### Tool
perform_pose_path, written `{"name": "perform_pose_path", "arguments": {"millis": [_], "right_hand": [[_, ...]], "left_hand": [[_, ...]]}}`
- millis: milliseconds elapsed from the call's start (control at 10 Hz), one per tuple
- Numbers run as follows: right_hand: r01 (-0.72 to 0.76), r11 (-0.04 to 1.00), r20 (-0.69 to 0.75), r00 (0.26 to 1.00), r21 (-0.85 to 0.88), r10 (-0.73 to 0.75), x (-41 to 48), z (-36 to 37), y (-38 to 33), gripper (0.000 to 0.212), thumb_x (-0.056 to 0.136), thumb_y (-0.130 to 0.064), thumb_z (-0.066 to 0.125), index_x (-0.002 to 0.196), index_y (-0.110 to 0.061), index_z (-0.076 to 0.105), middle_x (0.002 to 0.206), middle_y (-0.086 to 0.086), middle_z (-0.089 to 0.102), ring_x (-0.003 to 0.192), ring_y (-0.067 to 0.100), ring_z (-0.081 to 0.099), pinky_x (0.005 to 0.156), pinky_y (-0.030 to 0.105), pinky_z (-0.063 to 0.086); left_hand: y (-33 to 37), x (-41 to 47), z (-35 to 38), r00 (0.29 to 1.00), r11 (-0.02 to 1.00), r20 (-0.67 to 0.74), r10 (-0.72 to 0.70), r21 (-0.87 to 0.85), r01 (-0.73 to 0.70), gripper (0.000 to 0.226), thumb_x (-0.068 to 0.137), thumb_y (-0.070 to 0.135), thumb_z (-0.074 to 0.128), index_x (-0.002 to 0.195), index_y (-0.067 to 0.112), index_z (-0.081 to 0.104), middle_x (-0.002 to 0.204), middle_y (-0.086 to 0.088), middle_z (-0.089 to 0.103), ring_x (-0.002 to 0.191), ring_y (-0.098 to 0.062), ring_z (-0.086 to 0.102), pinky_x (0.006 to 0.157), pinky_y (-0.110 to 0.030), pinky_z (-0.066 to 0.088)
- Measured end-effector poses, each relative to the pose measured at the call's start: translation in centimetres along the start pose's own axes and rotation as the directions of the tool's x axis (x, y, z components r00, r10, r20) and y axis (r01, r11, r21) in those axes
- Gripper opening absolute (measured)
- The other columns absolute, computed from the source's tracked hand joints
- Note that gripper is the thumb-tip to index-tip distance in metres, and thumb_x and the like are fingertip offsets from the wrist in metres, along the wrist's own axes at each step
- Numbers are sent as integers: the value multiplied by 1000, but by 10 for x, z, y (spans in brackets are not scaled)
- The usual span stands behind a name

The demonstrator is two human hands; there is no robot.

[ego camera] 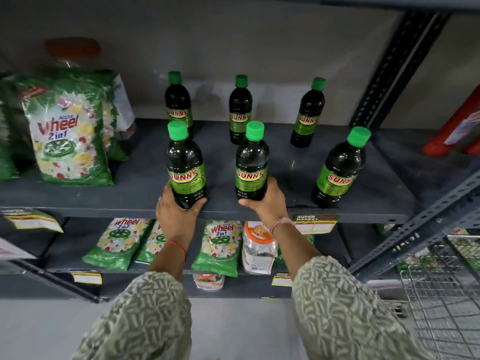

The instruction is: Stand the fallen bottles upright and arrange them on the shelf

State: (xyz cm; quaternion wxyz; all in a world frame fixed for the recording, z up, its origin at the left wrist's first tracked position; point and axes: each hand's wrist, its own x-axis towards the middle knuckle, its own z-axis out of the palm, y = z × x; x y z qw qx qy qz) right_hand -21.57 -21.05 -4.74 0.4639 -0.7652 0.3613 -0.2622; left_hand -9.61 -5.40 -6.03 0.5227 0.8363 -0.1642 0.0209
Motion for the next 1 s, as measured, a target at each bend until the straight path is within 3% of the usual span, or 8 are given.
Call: {"name": "perform_pose_path", "arguments": {"millis": [200, 600, 900, 1000], "right_hand": [[48, 998, -42, 998, -30, -50, -6, 17, -4, 74, 58, -20, 84, 120, -8, 47, 116, 12, 61, 109, 27, 56, 90, 34, 47], [26, 997, -53, 998, -69, -30, -13, 21, -8, 72, 62, -21, 82, 121, -5, 45, 115, 14, 60, 108, 26, 55, 86, 28, 43], [5, 995, -31, 999, -96, -8, -11, 21, -9, 82, 60, -25, 83, 127, -8, 40, 121, 13, 56, 115, 28, 52, 96, 37, 45], [-30, 1000, -70, 997, 10, 30, -19, 19, -9, 104, 56, -31, 85, 139, -11, 25, 140, 13, 41, 130, 26, 38, 108, 39, 36]], "left_hand": [[-10, 23, -22, 999, 1000, -32, -12, -14, 11, 75, 60, 25, 83, 124, 10, 47, 119, -16, 63, 111, -34, 57, 96, -48, 48], [-19, 32, -31, 999, 999, 10, -35, -15, 35, 80, 62, 26, 83, 127, 10, 39, 120, -21, 61, 112, -38, 55, 96, -50, 48], [-25, 36, -31, 998, 998, 57, 2, -61, 1, 85, 64, 26, 81, 134, 14, 34, 127, -20, 56, 119, -38, 51, 102, -50, 44], [-23, 25, -31, 1000, 997, 21, -11, -77, 13, 104, 67, 32, 79, 144, 13, 13, 152, -19, 23, 141, -35, 23, 116, -48, 25]]}}
